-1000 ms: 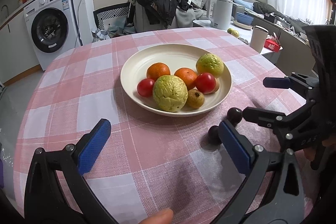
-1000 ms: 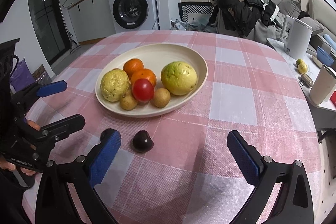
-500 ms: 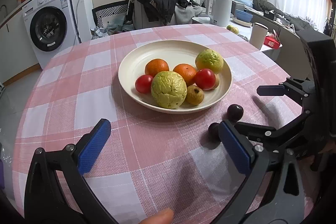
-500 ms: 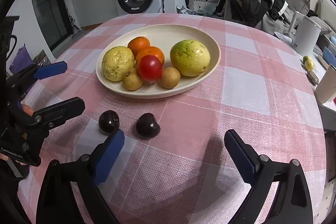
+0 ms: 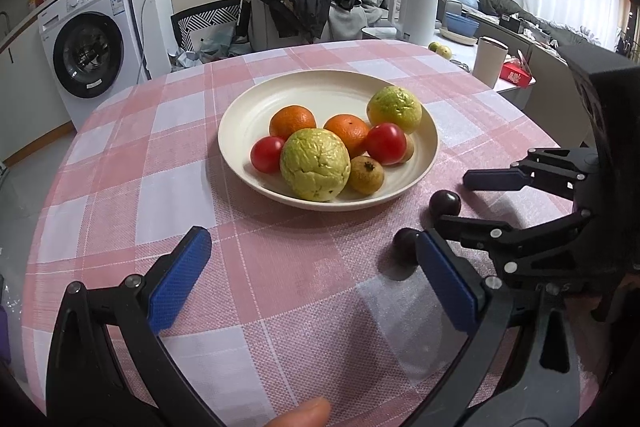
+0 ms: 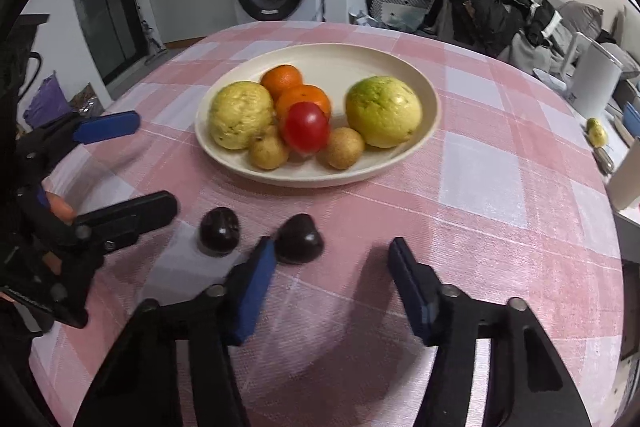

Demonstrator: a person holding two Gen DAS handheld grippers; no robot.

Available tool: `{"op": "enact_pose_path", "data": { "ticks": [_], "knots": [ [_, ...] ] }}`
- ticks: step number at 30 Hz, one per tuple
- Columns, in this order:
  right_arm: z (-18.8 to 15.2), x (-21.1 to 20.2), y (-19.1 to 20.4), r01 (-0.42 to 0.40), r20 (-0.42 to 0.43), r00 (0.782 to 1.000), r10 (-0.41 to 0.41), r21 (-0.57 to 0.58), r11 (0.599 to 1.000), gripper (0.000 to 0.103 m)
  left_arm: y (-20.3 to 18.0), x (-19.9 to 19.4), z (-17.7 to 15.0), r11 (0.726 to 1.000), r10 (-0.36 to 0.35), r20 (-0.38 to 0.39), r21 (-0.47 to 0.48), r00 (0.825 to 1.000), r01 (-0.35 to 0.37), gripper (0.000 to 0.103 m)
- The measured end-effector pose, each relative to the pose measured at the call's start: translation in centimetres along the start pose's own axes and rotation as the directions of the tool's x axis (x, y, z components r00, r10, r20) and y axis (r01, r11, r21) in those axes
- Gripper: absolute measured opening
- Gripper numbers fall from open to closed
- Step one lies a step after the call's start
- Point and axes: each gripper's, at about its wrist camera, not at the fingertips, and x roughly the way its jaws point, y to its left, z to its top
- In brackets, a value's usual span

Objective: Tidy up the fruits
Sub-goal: 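Grasp a dark plum with the right tool while the left tool grasps the other plum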

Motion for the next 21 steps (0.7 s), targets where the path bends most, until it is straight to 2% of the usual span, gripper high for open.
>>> {"op": "enact_pose_path", "data": {
  "ticks": [8,15,21],
  "knots": [
    [0.1,-0.1,1.2,-0.022,0.005,1.000,0.022,-0.030,0.999,0.029,-0.2,0.1,0.0,1.000,-0.001,-0.002,0.009,1.000,0.001,0.102],
    [0.1,-0.7,1.3,-0.039,0.018,0.999,0.039,-0.023,0.999,0.025,-0.3,0.1,-0.1,1.000,-0.003,-0.006,0.006,1.000,0.003,0.102],
    [0.6,-2.7,0.1,-0.072,0.098,0.993,0.070,0.020,0.997,0.025,-0.8,0.6,-0.4,0.999,-0.038,-0.041,0.008,0.998,0.039,0.102]
  ]
}}
